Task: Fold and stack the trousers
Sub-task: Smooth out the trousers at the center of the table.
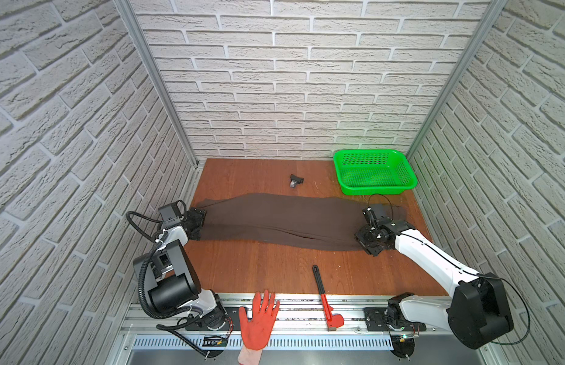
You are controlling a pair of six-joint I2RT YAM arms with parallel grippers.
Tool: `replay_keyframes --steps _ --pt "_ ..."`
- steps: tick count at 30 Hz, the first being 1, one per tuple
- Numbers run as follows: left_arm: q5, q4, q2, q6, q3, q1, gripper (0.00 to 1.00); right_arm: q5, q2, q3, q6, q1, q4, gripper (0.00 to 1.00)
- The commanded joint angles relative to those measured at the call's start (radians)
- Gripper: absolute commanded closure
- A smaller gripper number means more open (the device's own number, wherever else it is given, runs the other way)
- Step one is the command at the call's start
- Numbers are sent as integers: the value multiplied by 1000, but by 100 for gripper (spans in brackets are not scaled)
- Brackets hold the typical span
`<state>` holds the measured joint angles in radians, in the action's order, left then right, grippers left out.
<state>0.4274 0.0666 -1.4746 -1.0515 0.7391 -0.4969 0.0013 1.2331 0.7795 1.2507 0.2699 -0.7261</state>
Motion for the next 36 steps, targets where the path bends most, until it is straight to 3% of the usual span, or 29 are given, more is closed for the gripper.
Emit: replay_keyframes --steps 1,14,31,34,35,36 --pt "-14 -54 20 -16 -21 0 15 -15 0 -11 102 27 32 61" --pt "8 6 94 10 -30 -62 15 -61 259 55 234 111 249 60" --pt "56 20 98 33 -38 -132 15 11 377 95 327 175 338 60" --pt "59 18 93 33 -37 -135 14 17 390 95 340 174 355 67" --pt "61 16 89 33 -37 -135 15 19 390 93 341 173 358 72" --pt "62 15 83 33 -35 -135 15 19 386 93 343 173 362 85"
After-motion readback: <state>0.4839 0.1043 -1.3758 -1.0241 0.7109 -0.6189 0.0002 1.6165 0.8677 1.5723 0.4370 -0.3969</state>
